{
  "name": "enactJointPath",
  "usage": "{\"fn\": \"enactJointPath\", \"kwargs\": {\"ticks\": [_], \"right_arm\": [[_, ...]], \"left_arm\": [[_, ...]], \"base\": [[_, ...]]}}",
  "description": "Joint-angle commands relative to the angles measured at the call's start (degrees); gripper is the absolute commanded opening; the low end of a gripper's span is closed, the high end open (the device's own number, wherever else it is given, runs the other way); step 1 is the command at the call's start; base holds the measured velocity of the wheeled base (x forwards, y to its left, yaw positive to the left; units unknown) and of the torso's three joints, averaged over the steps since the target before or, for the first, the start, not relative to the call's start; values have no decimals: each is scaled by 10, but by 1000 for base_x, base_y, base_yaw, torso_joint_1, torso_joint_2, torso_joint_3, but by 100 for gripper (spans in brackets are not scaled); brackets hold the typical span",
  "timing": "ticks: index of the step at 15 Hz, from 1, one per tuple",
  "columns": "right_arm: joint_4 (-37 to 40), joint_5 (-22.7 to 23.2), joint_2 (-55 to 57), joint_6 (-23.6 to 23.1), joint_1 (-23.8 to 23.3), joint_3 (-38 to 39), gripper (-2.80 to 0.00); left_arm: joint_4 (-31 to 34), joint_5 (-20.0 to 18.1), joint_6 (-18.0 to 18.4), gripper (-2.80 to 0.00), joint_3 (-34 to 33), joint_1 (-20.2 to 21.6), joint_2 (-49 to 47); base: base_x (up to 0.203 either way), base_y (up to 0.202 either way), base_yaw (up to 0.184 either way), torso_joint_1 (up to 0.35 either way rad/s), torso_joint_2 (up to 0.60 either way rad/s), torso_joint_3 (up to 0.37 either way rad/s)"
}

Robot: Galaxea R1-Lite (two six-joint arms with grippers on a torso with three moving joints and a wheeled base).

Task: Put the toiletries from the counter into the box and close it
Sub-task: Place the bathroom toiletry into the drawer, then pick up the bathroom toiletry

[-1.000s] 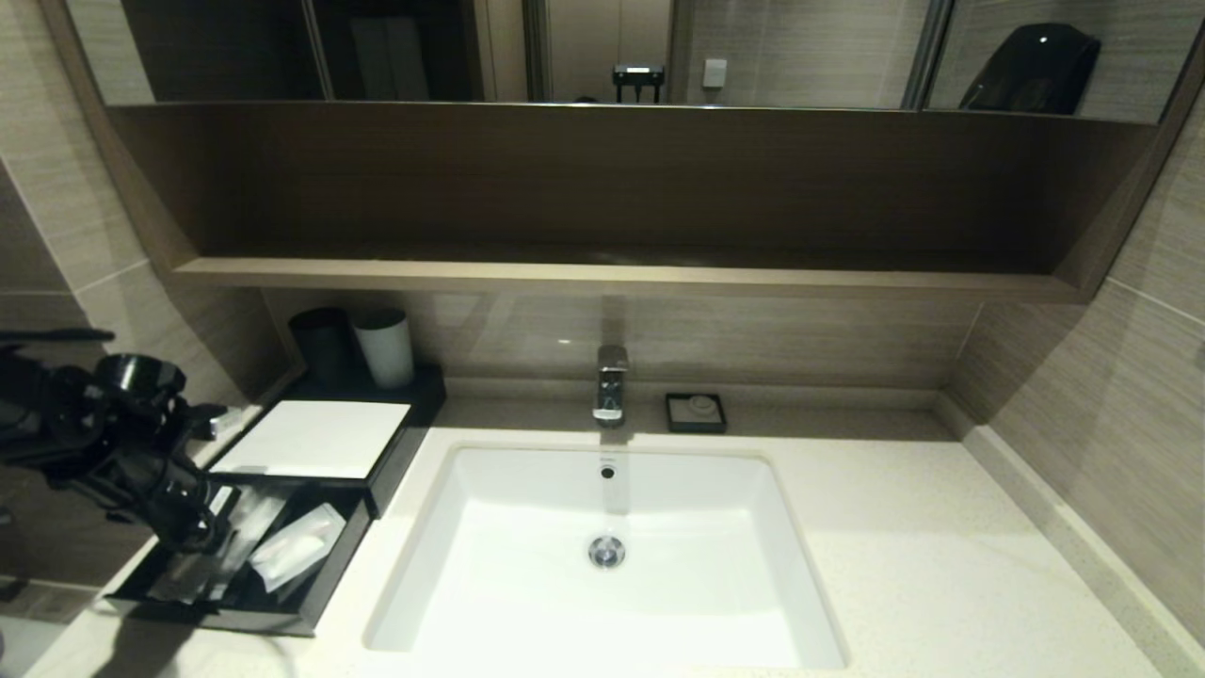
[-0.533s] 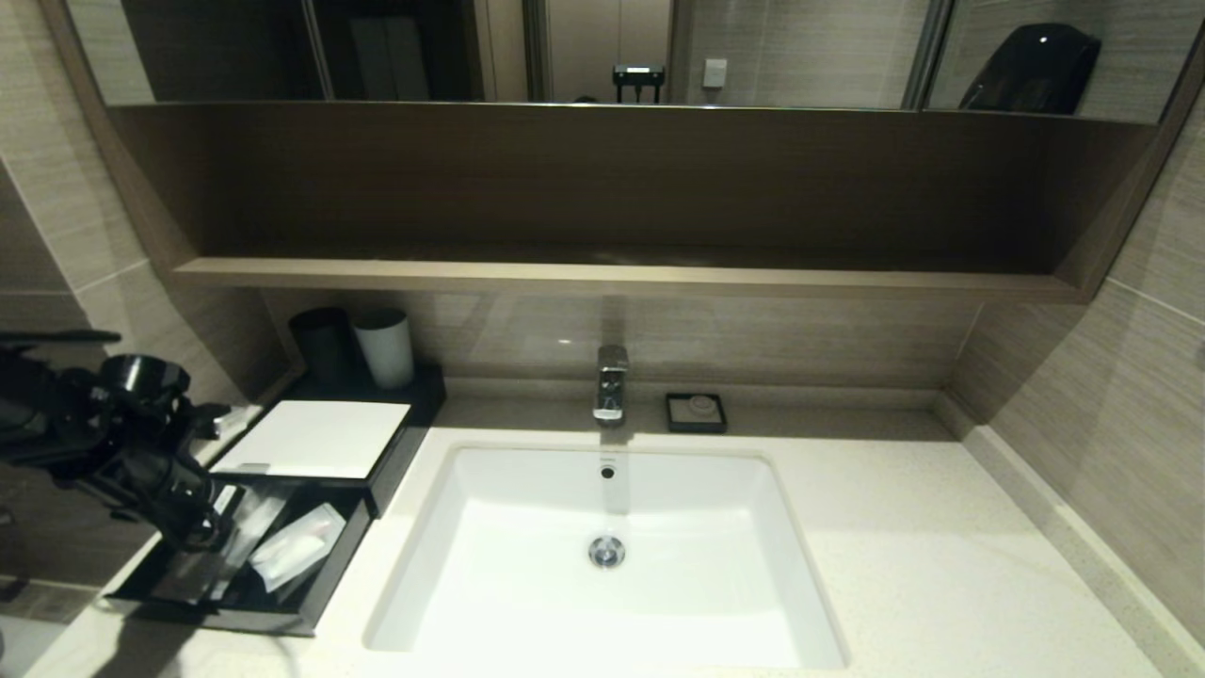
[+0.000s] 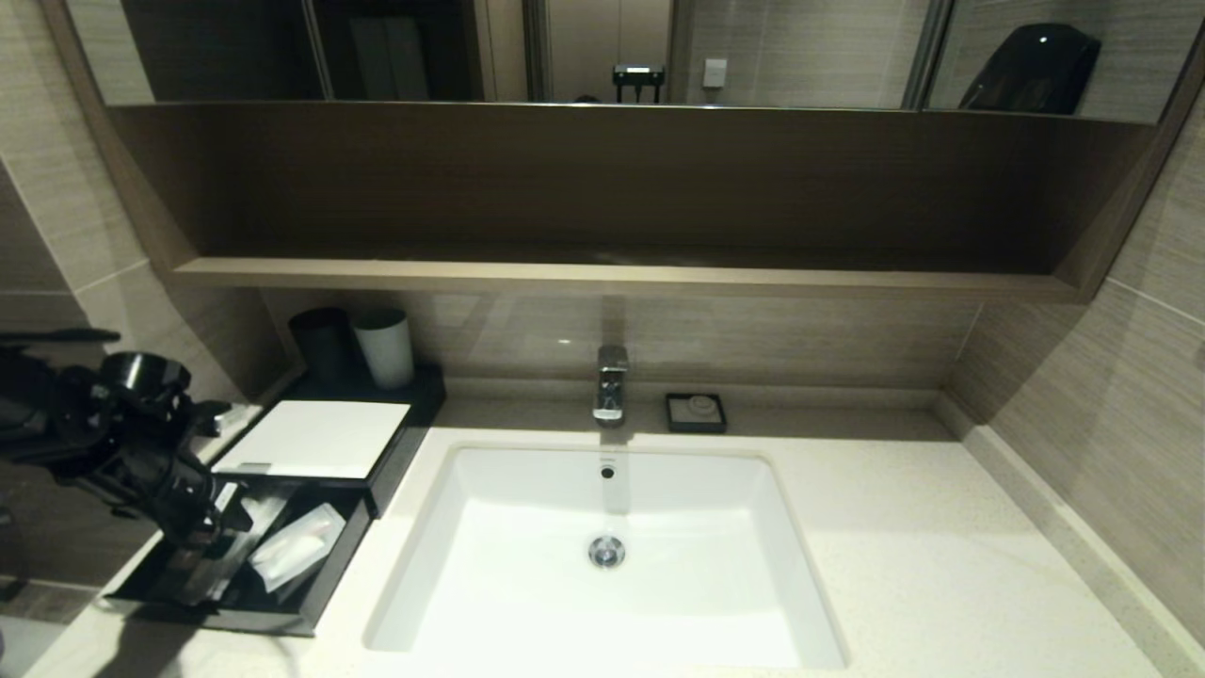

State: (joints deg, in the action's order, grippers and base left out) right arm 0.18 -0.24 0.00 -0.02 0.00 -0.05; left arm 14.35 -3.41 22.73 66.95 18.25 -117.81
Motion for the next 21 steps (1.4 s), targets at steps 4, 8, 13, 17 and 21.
{"fn": "enactJointPath", "kwargs": {"ticks": [4, 8, 13, 17, 21], "right_arm": [[0, 0, 0, 0, 0, 0, -280], [0, 0, 0, 0, 0, 0, -280], [0, 0, 0, -1, 0, 0, -280], [0, 0, 0, -1, 0, 0, -280], [0, 0, 0, -1, 0, 0, -280]], "left_arm": [[1, -4, -6, 0, 2, 0, 38], [-1, -7, -39, 0, 10, -3, 69], [2, -8, -79, 0, -5, -36, 137], [2, -8, -94, -280, -31, -88, 180], [2, -26, -103, -280, -43, -121, 203]], "base": [[0, 0, 0, 0, 0, 0], [0, 0, 0, 0, 0, 0], [0, 0, 0, 0, 0, 0], [0, 0, 0, 0, 0, 0], [0, 0, 0, 0, 0, 0]]}}
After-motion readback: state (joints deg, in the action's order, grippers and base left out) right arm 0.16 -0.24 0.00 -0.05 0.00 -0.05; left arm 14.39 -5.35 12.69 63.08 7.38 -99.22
